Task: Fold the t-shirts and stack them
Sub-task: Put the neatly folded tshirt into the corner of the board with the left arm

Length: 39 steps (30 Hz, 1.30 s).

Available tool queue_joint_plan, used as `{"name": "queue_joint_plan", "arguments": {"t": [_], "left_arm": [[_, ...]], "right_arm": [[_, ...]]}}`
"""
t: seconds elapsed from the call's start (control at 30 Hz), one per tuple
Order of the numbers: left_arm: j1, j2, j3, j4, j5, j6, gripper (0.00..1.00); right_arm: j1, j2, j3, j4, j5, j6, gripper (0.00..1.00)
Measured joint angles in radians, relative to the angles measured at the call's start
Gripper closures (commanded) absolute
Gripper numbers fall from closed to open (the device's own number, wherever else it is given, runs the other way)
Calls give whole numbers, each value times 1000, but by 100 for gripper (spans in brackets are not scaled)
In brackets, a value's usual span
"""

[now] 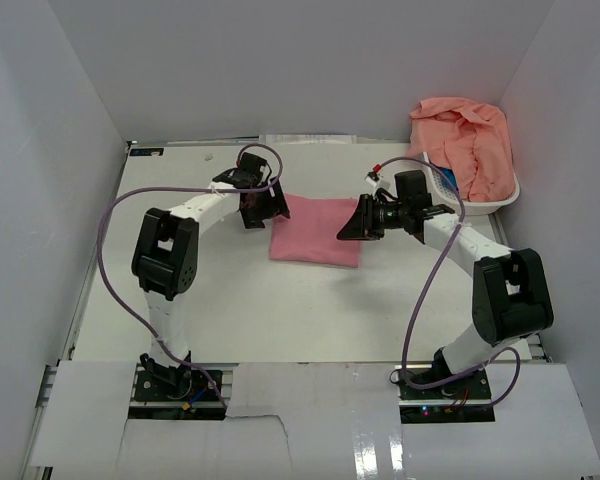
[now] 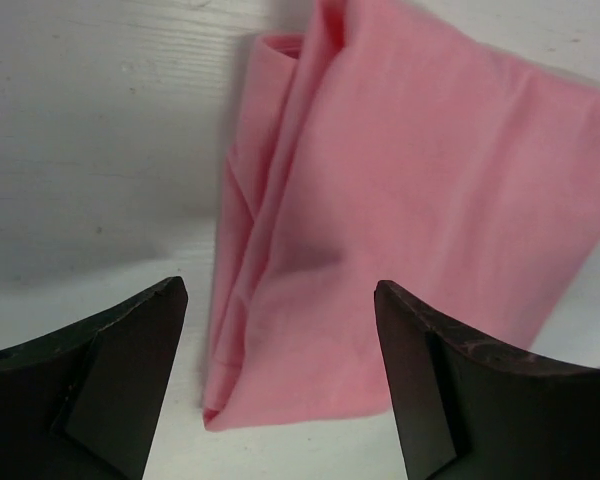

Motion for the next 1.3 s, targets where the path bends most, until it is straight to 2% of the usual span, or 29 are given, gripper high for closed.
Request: {"name": "queue_joint_plan", "arguments": {"t": [0.23, 0.63, 0.7, 0.77, 0.83, 1.0, 1.13, 1.17, 1.2, 1.3], "left_arm": [[0, 71, 60, -52, -54, 0, 14], [0, 140, 117, -43, -52, -1, 18], [0, 143, 119, -42, -49, -2, 23], [1, 150, 125, -42, -45, -7, 42], [1, 166, 134, -38, -35, -8, 52], [1, 195, 164, -29, 0, -12, 53], [2, 241, 211, -17, 46, -21, 80], [2, 257, 230, -13, 56, -23, 97], [2, 268, 245, -13, 66, -28, 100], [9, 288, 285, -35, 68, -29, 100]], "right_arm": [[-27, -71, 0, -27, 0, -8, 76], [-67, -82, -29, -53, -3, -28, 76], [-69, -82, -33, -54, -4, -29, 76], [-70, -82, -33, -53, -4, -32, 76], [-71, -82, -33, -53, -4, -34, 76], [-77, -82, -35, -53, -5, -42, 75], [-80, -83, -49, -53, -6, -45, 75], [-80, -83, -50, -54, -7, -45, 75], [-80, -83, -50, -53, -8, -45, 75], [-82, -88, -50, -53, -8, -45, 75]]}}
